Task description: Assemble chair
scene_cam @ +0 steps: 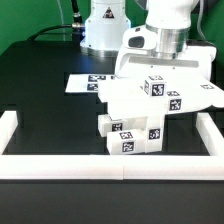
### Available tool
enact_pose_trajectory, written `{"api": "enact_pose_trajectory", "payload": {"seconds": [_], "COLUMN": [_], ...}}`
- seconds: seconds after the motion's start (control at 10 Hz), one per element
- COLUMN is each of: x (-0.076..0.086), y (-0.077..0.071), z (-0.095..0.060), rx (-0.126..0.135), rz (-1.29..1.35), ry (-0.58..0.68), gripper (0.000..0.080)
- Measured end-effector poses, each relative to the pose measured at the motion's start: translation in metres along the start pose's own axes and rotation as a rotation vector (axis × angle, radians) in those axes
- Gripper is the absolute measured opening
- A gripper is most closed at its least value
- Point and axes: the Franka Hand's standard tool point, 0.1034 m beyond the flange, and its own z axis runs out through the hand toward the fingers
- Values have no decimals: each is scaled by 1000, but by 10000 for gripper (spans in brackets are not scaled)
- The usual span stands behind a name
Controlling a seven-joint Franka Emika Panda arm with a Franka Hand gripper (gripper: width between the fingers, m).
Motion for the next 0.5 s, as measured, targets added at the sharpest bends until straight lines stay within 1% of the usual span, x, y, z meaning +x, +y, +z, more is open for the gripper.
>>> {"api": "enact_pose_trajectory", "payload": {"seconds": [0.2,0.3,0.4,0.5], "x": [0,0,0,0], "y": [-1,-1,-1,-1], "z": [0,0,0,0], "rx": [0,0,0,0], "rz": [-1,-1,-1,-1], "ry": [-1,-1,-1,0], "gripper": [649,526,388,285]}}
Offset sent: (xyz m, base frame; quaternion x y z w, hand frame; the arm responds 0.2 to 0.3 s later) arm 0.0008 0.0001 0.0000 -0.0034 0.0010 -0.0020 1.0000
